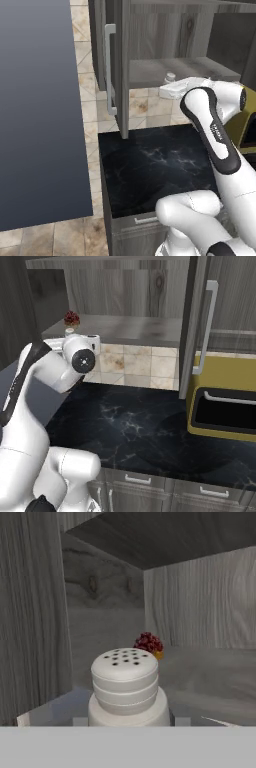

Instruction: The dining table condiment station is running low on shaker. Refill the condiment station by opening the cabinet and taking the shaker from the cabinet and placing it on the dining table.

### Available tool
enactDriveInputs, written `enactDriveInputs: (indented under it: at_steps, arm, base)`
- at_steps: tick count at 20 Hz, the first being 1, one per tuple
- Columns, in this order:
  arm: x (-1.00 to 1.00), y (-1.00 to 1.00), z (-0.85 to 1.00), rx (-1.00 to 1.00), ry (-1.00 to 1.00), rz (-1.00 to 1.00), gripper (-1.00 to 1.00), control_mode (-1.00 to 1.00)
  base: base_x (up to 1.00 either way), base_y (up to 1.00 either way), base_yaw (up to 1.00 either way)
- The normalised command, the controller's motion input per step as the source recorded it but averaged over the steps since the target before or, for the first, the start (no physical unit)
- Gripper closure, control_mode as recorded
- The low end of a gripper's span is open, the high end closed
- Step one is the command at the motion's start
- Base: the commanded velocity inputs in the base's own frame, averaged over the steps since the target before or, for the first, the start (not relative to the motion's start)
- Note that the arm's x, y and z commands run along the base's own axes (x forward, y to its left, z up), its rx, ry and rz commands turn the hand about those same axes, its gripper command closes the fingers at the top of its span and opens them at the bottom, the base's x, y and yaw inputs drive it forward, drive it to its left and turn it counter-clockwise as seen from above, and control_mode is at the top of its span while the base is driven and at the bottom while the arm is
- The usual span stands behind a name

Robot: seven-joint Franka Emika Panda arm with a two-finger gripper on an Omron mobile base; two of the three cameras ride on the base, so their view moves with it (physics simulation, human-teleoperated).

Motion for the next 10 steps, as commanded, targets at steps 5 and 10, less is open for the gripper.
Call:
enactDriveInputs:
  at_steps: [5,10]
  arm:
    - [-1.0,-0.23,0.0,0.0,0.03,-0.1,1.0,-1.0]
    - [-0.78,-0.17,-0.02,-0.01,0.08,-0.09,1.0,-1.0]
  base:
    - [0.0,0.0,0.0]
    - [0.0,0.0,0.0]
